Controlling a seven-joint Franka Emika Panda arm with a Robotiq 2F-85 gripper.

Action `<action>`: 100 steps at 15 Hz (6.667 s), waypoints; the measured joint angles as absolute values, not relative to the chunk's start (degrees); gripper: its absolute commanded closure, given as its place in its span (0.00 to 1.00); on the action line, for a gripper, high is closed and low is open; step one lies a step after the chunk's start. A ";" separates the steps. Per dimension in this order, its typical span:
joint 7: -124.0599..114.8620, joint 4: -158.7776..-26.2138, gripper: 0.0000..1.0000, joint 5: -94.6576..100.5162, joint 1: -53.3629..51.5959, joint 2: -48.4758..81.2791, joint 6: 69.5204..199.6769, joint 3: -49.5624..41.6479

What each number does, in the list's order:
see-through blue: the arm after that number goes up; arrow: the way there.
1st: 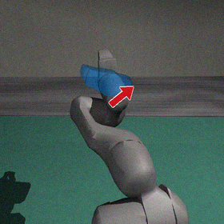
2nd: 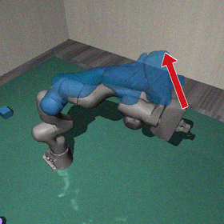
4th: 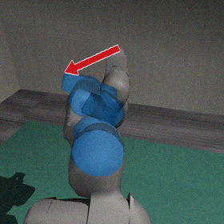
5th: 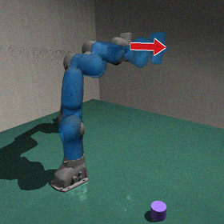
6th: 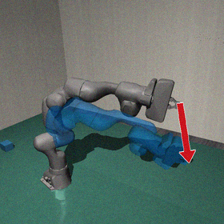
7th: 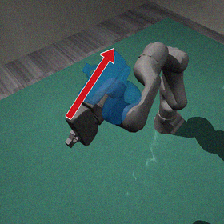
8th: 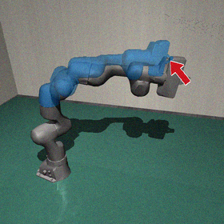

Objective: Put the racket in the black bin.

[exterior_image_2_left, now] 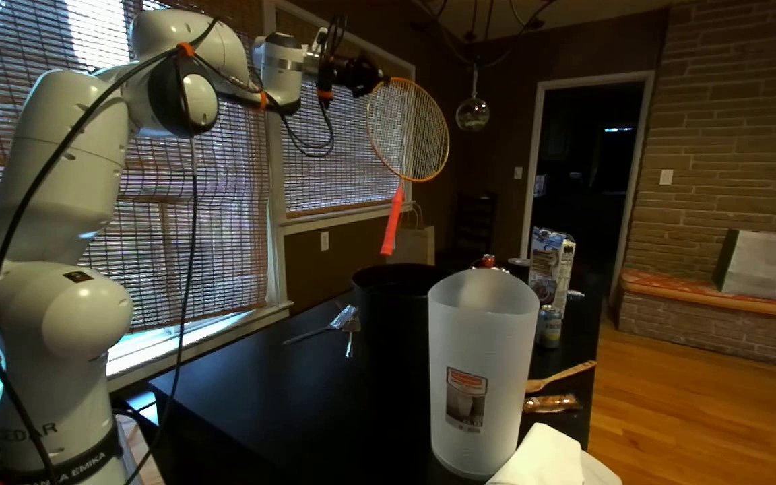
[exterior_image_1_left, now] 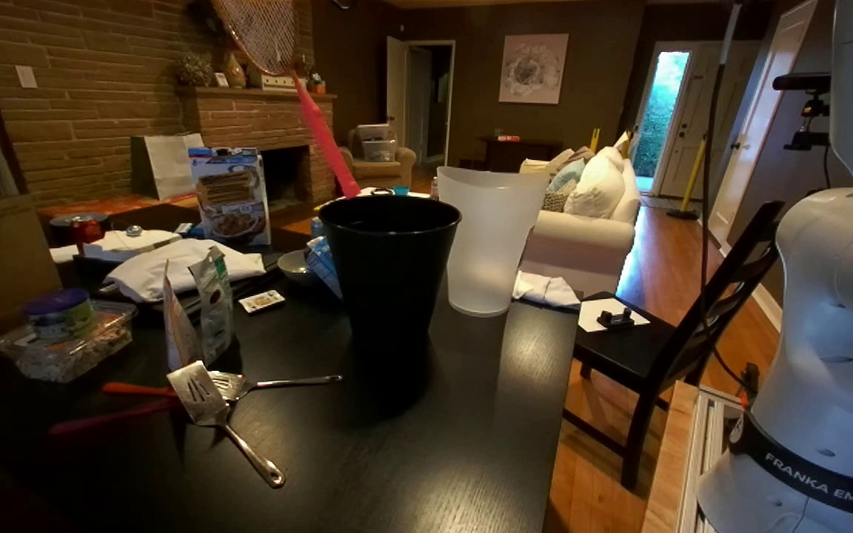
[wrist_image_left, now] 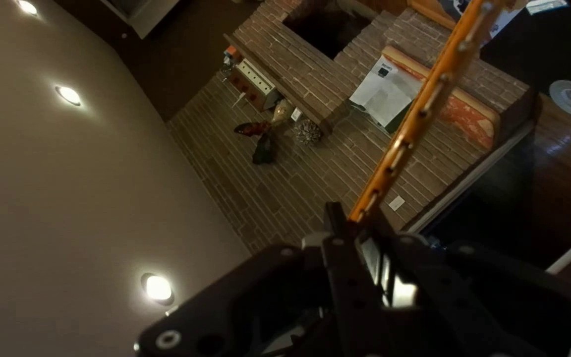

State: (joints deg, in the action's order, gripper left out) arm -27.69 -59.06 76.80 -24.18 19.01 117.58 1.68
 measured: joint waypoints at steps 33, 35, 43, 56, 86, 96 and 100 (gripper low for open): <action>-45.12 -97.38 0.97 86.41 -16.68 0.57 117.26 8.01; -45.12 -97.45 0.97 86.30 -16.12 0.82 117.45 8.39; -46.33 -100.10 0.97 86.31 -14.63 0.21 119.28 8.71; -51.03 -110.27 0.97 86.40 -12.99 -3.53 122.25 8.86; -44.69 -121.35 0.97 86.68 -13.80 -7.68 109.39 14.13; -42.14 -127.54 0.67 87.11 -15.92 -10.03 99.46 17.10; -39.83 -129.21 0.45 87.10 -16.43 -10.47 97.91 17.30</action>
